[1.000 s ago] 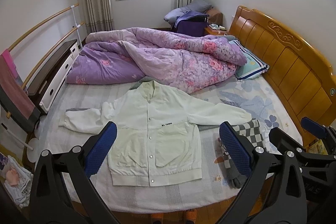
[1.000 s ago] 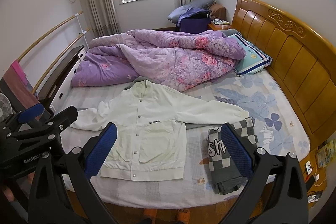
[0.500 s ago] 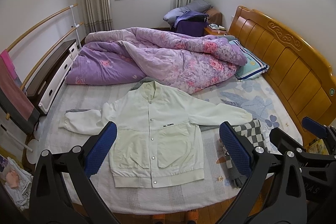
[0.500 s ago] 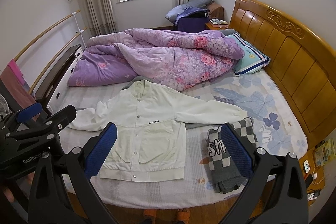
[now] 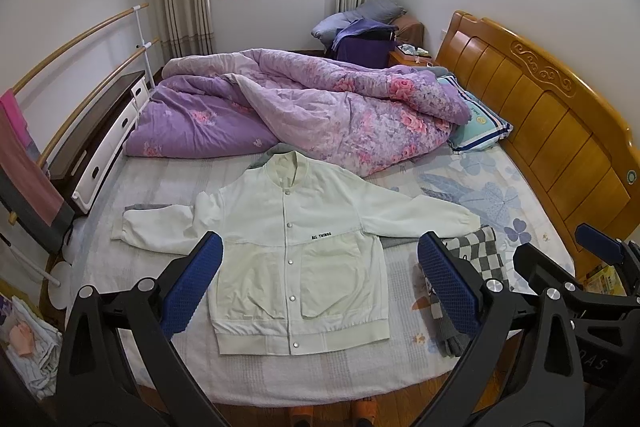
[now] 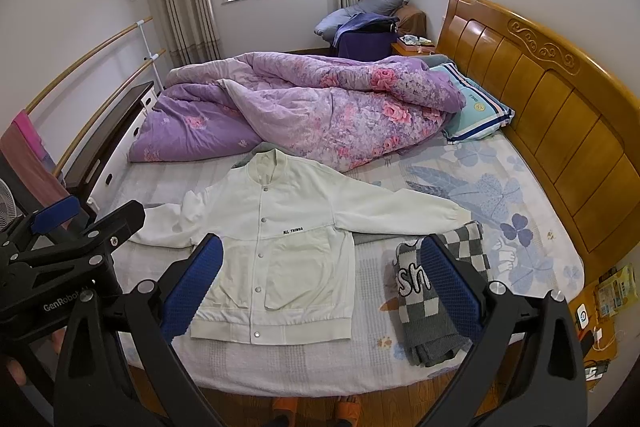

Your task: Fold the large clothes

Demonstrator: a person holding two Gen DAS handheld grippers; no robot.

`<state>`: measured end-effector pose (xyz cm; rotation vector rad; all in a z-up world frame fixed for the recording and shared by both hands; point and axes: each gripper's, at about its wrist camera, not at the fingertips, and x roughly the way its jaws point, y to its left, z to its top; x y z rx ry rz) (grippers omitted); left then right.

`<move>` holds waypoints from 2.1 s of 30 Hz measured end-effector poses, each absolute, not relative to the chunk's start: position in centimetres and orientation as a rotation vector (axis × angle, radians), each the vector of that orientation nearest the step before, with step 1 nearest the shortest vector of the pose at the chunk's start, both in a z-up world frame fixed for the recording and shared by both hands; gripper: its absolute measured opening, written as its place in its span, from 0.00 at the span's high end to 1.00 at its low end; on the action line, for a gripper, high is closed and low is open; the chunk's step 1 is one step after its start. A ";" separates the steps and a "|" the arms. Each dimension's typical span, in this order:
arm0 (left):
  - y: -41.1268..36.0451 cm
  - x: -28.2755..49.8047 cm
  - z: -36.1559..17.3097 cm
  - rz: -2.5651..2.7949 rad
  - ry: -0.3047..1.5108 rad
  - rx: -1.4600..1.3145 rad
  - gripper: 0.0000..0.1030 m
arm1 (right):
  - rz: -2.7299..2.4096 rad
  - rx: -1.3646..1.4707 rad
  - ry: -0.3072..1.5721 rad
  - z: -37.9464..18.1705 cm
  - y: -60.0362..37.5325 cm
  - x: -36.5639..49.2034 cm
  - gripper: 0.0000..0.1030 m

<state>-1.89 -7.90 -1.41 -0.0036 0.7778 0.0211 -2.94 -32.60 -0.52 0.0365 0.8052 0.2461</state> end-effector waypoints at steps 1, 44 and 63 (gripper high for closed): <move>-7.9 -1.9 -1.4 0.021 0.777 -0.004 0.05 | 0.247 0.038 0.806 -0.5 -32.6 -2.9 0.08; -7.9 -2.2 -1.4 0.037 0.773 -0.014 0.05 | 0.257 0.035 0.810 -1.1 -32.6 -2.9 0.08; -8.3 -2.6 -1.4 0.049 0.771 -0.014 0.05 | 0.268 0.037 0.812 -1.2 -32.1 -3.0 0.08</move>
